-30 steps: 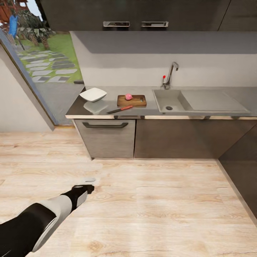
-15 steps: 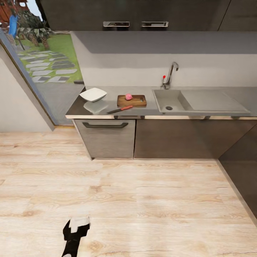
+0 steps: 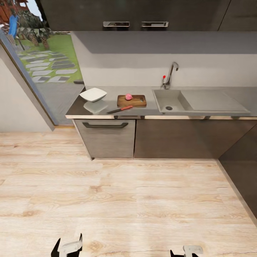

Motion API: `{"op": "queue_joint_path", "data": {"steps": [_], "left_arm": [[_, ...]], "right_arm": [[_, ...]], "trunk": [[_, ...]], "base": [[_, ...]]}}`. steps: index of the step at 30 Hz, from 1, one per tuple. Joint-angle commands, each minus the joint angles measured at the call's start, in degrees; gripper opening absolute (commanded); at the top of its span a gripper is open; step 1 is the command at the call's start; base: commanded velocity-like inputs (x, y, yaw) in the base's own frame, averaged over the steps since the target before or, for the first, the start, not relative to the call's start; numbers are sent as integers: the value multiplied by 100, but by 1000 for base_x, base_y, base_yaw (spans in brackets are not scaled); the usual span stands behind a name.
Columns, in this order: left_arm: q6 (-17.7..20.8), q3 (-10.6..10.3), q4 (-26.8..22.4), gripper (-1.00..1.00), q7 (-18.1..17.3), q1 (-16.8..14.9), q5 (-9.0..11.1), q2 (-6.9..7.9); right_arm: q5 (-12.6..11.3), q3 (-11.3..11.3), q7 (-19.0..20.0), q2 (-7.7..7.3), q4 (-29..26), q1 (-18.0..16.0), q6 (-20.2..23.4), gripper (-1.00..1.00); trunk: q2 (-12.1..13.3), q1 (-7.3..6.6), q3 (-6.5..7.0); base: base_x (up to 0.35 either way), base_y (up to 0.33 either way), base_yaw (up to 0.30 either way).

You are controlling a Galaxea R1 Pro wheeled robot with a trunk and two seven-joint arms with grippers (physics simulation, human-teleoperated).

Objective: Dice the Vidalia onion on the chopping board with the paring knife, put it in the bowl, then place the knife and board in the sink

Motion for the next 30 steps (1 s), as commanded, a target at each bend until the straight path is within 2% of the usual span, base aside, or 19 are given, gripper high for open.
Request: {"op": "queue_joint_path", "data": {"steps": [1, 2, 3, 7, 18, 30], "left_arm": [[-23, -50, 19, 100, 37, -5, 8, 1], [-23, -50, 18, 100, 37, -3, 8, 5], [104, -50, 16, 100, 37, 0, 8, 15], [251, -50, 15, 100, 37, 2, 8, 19], [464, -45, 15, 100, 45, 2, 8, 25], [649, -41, 6, 100, 46, 4, 8, 29]], "right_arm": [[-58, 48, -49, -10, 14, -4, -94, 100], [-58, 51, -48, -10, 21, -5, -142, 100], [-57, 66, -40, -10, 127, -6, -449, 100], [-59, 79, -36, -3, 214, -6, -604, 100], [-59, 83, -35, 1, 322, -6, -666, 100], [-58, 90, -35, 4, 364, -6, -676, 100]], "trunk": [[-10, 3, -9], [-10, 3, -9], [-10, 3, -9], [-10, 3, -9], [-10, 3, -9], [-10, 3, -9]], "base": [[0, 0, 0], [0, 0, 0], [0, 0, 0], [0, 0, 0], [72, 14, 0], [224, 179, 0]]}}
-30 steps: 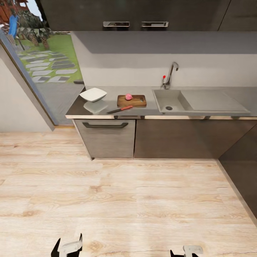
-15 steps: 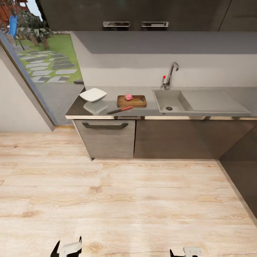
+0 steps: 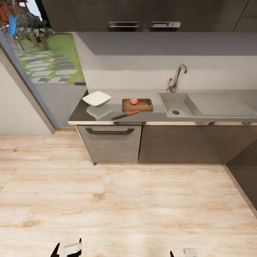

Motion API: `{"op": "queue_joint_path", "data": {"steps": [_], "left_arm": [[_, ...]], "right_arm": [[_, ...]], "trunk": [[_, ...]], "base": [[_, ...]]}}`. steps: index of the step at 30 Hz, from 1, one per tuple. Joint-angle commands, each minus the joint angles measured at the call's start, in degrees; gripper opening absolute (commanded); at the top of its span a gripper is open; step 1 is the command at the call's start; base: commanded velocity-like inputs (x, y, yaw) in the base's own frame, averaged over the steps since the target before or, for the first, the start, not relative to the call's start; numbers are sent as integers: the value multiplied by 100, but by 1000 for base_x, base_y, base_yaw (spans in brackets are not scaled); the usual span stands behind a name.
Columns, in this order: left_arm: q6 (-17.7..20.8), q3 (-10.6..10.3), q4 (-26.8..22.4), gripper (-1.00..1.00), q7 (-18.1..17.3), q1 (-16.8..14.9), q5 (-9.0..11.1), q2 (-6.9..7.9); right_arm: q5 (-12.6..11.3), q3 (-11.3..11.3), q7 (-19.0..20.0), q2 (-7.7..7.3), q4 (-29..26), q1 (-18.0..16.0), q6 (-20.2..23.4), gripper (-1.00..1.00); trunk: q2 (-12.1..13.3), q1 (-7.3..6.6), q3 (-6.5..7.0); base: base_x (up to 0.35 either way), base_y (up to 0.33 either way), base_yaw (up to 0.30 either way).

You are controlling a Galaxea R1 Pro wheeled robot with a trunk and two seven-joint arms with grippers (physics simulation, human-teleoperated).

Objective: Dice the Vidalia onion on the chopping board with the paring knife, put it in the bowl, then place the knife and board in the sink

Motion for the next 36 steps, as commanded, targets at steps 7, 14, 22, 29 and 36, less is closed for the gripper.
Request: {"op": "queue_joint_path", "data": {"steps": [7, 14, 22, 29, 36], "left_arm": [[-18, -47, 17, 100, 19, -10, 22, -4], [-15, -47, 17, 100, 19, -7, 22, -4], [-11, -47, 17, 100, 19, -9, 22, -4], [-15, -47, 17, 100, 19, -7, 22, -4], [-11, -47, 17, 100, 19, -7, 22, -4]], "right_arm": [[-64, 40, -48, -6, 2, -3, -119, 100], [-66, 39, -54, -6, 16, -3, -338, 100], [-61, 39, -53, -7, 18, -3, -369, 100], [-61, 39, -55, -6, 25, -3, -372, 100], [-58, 39, -55, -6, 27, -3, -378, 100]], "trunk": [[-9, 5, 14], [-9, 5, 72], [-9, 5, 144], [-9, 5, 207], [-9, 5, 270]], "base": [[67, 49, 0], [6, 4, 0], [0, 0, 0], [0, 0, 0], [0, 0, 0]]}}
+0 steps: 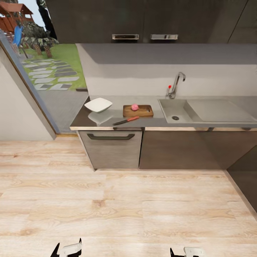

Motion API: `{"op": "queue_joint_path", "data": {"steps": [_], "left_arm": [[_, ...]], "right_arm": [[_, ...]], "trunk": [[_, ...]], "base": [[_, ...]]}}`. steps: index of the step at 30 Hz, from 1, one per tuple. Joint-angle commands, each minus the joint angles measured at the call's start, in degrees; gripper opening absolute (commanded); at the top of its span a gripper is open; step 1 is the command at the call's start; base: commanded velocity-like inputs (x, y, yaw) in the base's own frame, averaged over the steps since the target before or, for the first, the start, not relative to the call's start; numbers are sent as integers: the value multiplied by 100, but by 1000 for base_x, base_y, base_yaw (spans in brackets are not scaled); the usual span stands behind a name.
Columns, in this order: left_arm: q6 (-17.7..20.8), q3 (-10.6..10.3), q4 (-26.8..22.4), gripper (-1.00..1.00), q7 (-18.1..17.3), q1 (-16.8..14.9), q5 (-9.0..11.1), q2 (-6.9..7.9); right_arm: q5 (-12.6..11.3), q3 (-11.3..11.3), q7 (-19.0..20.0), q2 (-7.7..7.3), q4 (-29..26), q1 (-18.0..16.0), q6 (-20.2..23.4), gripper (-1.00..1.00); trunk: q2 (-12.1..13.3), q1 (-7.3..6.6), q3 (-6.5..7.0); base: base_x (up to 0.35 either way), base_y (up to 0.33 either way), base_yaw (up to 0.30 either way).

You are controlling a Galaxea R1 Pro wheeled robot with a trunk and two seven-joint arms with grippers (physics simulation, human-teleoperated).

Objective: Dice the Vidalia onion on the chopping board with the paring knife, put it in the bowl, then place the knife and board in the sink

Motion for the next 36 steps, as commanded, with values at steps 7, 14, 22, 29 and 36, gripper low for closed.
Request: {"op": "queue_joint_path", "data": {"steps": [7, 14, 22, 29, 36], "left_arm": [[-22, -47, 18, 100, 19, -7, 23, -4], [-26, -47, 18, 100, 19, -7, 23, -4], [-24, -47, 18, 100, 19, -7, 23, -4], [-27, -47, 18, 100, 19, -8, 23, -4], [-25, -47, 18, 100, 19, -7, 23, -4]], "right_arm": [[-59, 48, -46, -17, 2, -4, -31, 100], [-59, 48, -47, -18, 2, -4, -32, 100], [-59, 48, -47, -18, 2, -4, -32, 100], [-59, 48, -45, -18, 2, -4, -32, 100], [-59, 48, -47, -18, 2, -4, -32, 100]], "trunk": [[-9, 3, 55], [-9, 3, 118], [-9, 3, 190], [-9, 3, 254], [-9, 3, 317]], "base": [[0, 0, 0], [0, 0, 0], [0, 0, 0], [0, 0, 0], [0, 0, 0]]}}
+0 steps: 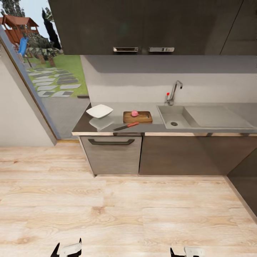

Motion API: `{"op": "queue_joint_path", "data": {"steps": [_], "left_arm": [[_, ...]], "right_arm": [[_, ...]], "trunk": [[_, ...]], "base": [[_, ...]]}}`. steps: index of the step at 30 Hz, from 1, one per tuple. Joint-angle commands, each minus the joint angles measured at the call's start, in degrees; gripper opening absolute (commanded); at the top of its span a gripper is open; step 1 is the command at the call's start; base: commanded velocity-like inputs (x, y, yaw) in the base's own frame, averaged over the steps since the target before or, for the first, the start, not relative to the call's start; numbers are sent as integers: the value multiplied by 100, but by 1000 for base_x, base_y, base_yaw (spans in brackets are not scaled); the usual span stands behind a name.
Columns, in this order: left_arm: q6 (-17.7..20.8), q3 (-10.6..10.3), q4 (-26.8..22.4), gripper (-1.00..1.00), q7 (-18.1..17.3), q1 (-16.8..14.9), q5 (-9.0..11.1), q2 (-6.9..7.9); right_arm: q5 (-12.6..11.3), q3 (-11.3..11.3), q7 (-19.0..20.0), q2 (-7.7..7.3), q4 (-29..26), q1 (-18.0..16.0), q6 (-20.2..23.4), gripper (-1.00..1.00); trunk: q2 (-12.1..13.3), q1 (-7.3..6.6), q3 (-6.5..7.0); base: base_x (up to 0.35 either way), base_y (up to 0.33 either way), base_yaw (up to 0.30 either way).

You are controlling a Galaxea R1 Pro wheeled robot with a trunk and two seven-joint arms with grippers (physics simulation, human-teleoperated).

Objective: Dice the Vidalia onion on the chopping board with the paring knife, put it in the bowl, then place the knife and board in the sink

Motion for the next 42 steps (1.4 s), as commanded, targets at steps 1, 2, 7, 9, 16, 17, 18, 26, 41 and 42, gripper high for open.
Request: {"op": "queue_joint_path", "data": {"steps": [1, 2, 7, 9, 16, 17, 18, 26, 41, 42], "left_arm": [[-23, -47, 18, 100, 19, -8, 22, -4], [-22, -47, 18, 100, 19, -8, 22, -4], [-25, -47, 18, 100, 19, -8, 22, -4], [-26, -47, 18, 100, 19, -8, 22, -4], [-27, -47, 18, 100, 19, -8, 22, -4], [-27, -47, 18, 100, 19, -8, 22, -4], [-27, -47, 18, 100, 19, -8, 22, -4], [-27, -47, 18, 100, 19, -8, 22, -4], [-27, -47, 18, 100, 23, -8, 22, -4], [-27, -47, 18, 100, 23, -8, 22, -4]], "right_arm": [[-60, 48, -45, -9, 2, -4, -21, 100], [-60, 48, -45, -9, 2, -4, -21, 100], [-60, 48, -45, -9, 2, -4, -21, 100], [-60, 48, -45, -9, 2, -4, -21, 100], [-60, 48, -45, -9, -3, -4, -21, 100], [-60, 48, -45, -9, -4, -4, -21, 100], [-60, 48, -45, -9, -3, -4, -21, 100], [-58, 48, -45, -9, -7, -4, -21, 100], [-51, 48, -48, -10, -1, -4, -21, 100], [-53, 48, -49, -10, 0, -4, -21, 100]], "trunk": [[-10, 3, 0], [-10, 3, 9], [-10, 3, 54], [-10, 3, 72], [-10, 3, 135], [-10, 3, 144], [-10, 3, 153], [-10, 3, 226], [-10, 3, 361], [-10, 3, 371]], "base": [[0, 0, 0], [0, 0, 0], [0, 0, 0], [0, 0, 0], [0, 0, 0], [0, 0, 0], [0, 0, 0], [0, 0, 0], [0, 0, 0], [0, 0, 0]]}}
